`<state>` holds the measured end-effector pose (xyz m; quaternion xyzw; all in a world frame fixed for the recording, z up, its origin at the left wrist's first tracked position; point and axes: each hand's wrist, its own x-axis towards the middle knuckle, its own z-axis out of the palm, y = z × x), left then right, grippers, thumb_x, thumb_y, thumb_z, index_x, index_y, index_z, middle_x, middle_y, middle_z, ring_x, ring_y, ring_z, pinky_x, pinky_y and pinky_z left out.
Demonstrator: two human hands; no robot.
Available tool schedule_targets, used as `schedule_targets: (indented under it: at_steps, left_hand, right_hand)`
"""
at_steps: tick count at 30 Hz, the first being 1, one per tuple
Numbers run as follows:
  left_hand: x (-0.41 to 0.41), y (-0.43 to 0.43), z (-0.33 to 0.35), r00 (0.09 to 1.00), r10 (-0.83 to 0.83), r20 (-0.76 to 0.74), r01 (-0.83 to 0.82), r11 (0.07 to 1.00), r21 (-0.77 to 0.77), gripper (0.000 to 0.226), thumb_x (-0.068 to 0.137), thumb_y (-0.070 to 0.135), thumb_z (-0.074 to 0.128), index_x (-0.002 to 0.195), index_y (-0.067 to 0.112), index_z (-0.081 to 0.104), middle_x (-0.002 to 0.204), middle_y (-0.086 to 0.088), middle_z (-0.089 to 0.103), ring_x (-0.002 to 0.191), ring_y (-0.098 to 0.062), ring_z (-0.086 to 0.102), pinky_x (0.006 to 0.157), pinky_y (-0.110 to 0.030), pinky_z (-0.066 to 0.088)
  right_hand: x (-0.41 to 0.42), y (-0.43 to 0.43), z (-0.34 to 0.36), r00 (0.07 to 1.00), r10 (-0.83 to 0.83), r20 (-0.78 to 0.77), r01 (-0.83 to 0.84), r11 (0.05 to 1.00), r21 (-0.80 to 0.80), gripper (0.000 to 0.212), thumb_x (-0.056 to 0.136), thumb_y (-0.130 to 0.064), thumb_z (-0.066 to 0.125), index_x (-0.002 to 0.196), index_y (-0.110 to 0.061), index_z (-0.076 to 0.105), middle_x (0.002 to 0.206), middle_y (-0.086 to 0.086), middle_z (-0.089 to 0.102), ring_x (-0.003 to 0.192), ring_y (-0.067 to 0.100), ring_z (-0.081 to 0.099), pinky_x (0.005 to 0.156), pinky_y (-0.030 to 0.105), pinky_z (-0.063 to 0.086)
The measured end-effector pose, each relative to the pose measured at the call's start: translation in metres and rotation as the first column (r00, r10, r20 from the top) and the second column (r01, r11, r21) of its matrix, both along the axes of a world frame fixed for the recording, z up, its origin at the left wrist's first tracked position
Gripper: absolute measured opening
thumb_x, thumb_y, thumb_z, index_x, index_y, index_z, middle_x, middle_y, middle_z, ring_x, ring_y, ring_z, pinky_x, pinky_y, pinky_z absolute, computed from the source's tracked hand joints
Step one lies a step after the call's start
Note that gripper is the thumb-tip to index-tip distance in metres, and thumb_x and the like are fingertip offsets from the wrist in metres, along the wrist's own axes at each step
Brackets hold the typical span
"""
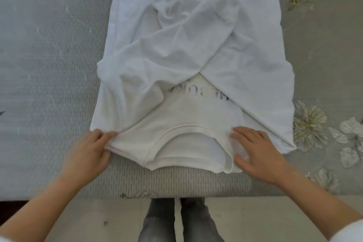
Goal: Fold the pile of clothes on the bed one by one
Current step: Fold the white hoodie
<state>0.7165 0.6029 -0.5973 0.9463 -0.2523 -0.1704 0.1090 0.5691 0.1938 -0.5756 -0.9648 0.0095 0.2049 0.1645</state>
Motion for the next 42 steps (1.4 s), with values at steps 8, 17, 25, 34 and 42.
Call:
schedule_targets:
  at_steps: [8, 17, 25, 34, 42]
  left_hand:
    - [-0.013, -0.062, -0.001, 0.926, -0.376, 0.017, 0.365, 0.907, 0.209, 0.098, 0.045, 0.028, 0.093, 0.135, 0.016, 0.054, 0.149, -0.020, 0.035, 0.138, -0.042, 0.027, 0.108, -0.061, 0.024]
    - [0.009, -0.109, 0.042, 0.910, 0.091, -0.405, -0.068, 0.995, 0.071, 0.028, 0.092, 0.024, 0.046, 0.066, 0.013, 0.048, 0.067, 0.001, 0.054, 0.067, -0.021, 0.052, 0.056, -0.027, 0.033]
    - [-0.032, -0.118, 0.082, 0.480, 0.288, -0.828, 0.057, 0.932, 0.358, 0.018, 0.063, 0.043, 0.056, 0.071, 0.027, 0.052, 0.085, 0.005, 0.053, 0.076, -0.013, 0.047, 0.066, -0.026, 0.036]
    - [0.100, -0.100, 0.076, 0.533, 0.363, -0.764, -0.358, 0.915, 0.185, 0.048, 0.058, 0.057, 0.060, 0.086, 0.020, 0.067, 0.098, -0.006, 0.068, 0.080, -0.018, 0.063, 0.074, -0.030, 0.050]
    - [0.260, -0.156, 0.088, 0.850, 0.292, -0.440, -0.283, 0.955, 0.087, 0.045, 0.076, 0.054, 0.048, 0.086, 0.014, 0.065, 0.090, -0.010, 0.066, 0.075, -0.027, 0.058, 0.064, -0.031, 0.043]
  right_hand:
    - [-0.027, -0.020, -0.011, 0.993, 0.114, -0.029, -0.117, 0.966, -0.232, 0.094, 0.060, -0.028, 0.080, 0.144, -0.017, 0.040, 0.150, 0.018, 0.035, 0.138, 0.044, 0.029, 0.110, 0.061, 0.023]
    - [0.028, -0.057, 0.019, 0.936, -0.282, -0.210, 0.318, 0.934, 0.163, 0.033, 0.096, -0.014, 0.040, 0.106, -0.028, 0.068, 0.112, -0.009, 0.063, 0.102, 0.018, 0.056, 0.079, 0.031, 0.042]
    - [-0.011, -0.069, 0.049, 0.658, -0.046, -0.752, 0.264, 0.949, 0.174, 0.015, 0.053, -0.025, 0.047, 0.055, -0.021, 0.033, 0.064, 0.002, 0.035, 0.070, 0.020, 0.030, 0.059, 0.035, 0.022]
    - [0.068, -0.109, 0.083, 0.883, -0.314, -0.348, 0.415, 0.869, 0.269, 0.029, 0.090, -0.007, 0.051, 0.062, -0.010, 0.056, 0.058, -0.004, 0.050, 0.056, 0.009, 0.045, 0.054, 0.026, 0.031]
    - [0.218, -0.138, 0.093, 0.919, -0.390, 0.058, 0.386, 0.920, 0.064, 0.015, 0.083, -0.012, 0.060, 0.072, -0.002, 0.061, 0.063, 0.008, 0.055, 0.069, 0.024, 0.056, 0.055, 0.031, 0.034]
